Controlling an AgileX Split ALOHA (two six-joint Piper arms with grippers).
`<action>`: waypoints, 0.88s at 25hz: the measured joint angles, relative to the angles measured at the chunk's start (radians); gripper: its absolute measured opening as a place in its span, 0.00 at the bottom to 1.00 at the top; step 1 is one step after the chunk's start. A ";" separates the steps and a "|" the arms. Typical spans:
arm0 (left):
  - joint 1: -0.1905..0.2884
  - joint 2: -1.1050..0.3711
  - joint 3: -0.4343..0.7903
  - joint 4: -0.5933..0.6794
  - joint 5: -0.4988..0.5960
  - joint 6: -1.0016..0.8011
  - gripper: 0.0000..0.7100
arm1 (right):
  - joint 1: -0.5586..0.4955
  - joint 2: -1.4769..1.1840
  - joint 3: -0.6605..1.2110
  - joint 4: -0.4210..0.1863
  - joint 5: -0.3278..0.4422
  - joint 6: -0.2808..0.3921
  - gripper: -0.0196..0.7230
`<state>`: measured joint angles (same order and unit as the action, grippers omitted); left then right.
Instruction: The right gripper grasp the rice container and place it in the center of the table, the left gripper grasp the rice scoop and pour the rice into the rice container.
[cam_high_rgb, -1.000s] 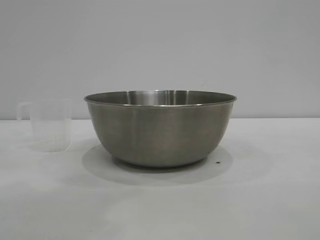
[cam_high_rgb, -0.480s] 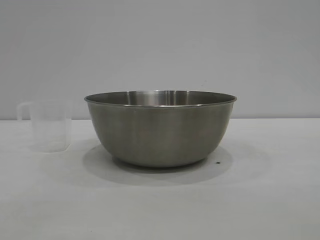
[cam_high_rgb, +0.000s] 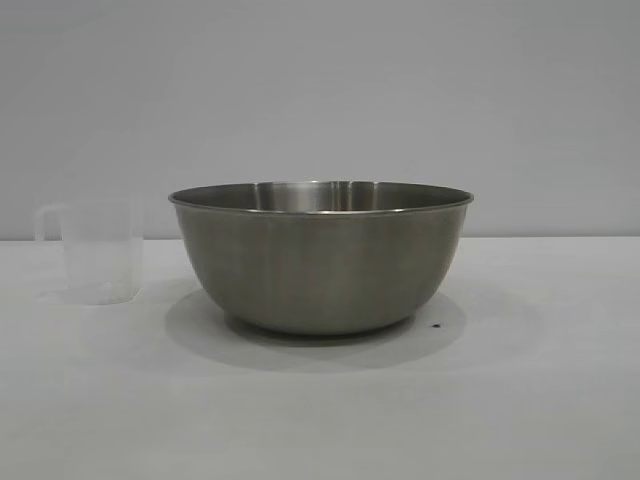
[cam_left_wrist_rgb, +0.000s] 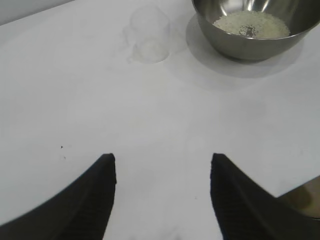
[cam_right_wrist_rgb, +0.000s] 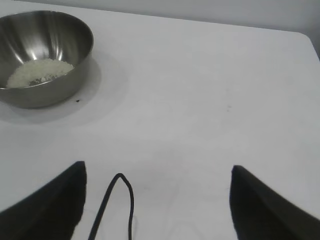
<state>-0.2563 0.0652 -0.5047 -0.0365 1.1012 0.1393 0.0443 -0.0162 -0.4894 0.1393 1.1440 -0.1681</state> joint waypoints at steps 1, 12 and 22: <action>0.000 -0.019 0.007 0.000 0.007 0.002 0.51 | 0.000 0.000 0.000 0.000 0.000 0.000 0.71; 0.000 -0.081 0.013 0.000 0.017 0.002 0.51 | 0.078 0.000 0.000 0.000 0.000 0.000 0.71; 0.000 -0.081 0.013 0.065 0.017 -0.091 0.51 | 0.172 0.000 0.000 0.000 0.000 0.002 0.71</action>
<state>-0.2563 -0.0159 -0.4913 0.0285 1.1184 0.0479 0.2168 -0.0162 -0.4894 0.1393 1.1440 -0.1663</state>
